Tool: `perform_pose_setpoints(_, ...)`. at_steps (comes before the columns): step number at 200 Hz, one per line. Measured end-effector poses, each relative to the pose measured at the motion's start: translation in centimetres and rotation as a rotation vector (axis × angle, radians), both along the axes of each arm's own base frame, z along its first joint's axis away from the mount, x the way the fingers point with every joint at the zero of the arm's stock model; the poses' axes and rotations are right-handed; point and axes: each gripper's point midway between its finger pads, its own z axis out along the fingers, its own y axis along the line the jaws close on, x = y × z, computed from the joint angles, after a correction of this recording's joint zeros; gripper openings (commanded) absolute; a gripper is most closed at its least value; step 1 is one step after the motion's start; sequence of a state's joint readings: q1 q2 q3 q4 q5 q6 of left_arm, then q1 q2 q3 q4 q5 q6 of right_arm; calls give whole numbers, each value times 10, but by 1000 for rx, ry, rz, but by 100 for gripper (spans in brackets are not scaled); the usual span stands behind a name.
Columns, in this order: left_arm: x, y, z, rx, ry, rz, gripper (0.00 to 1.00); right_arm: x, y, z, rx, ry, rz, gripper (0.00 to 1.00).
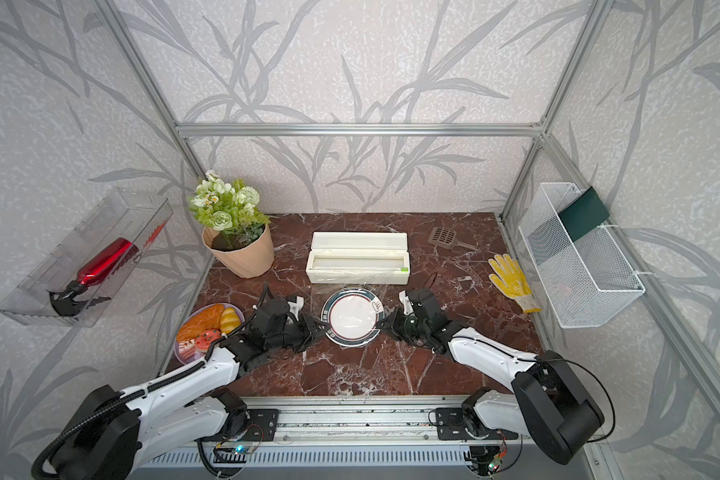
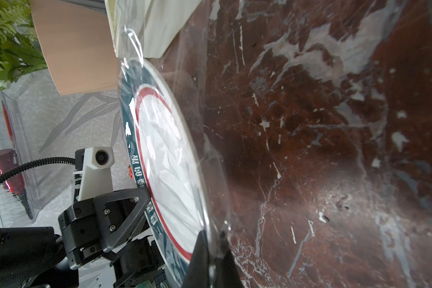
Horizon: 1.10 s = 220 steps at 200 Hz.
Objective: Wrap the plate with plastic wrap
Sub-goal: Pick up the plate at the center of the board.
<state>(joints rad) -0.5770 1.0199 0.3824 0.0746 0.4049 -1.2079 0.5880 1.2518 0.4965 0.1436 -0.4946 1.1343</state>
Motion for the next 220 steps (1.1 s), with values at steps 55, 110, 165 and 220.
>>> perform_pose_setpoints(55,-10,13,11,18,-15,33,0,-4,8,5,-21,-10,33,22)
perform_pose_setpoints(110,-14,21,8,48,-10,48,0,-3,-17,11,-145,-68,-2,40)
perform_pose_setpoints(165,-14,20,11,40,-18,44,0,19,-46,48,-177,-188,-83,47)
perform_pose_setpoints(220,-13,18,21,14,-52,43,0,41,-36,39,-180,-132,-58,59)
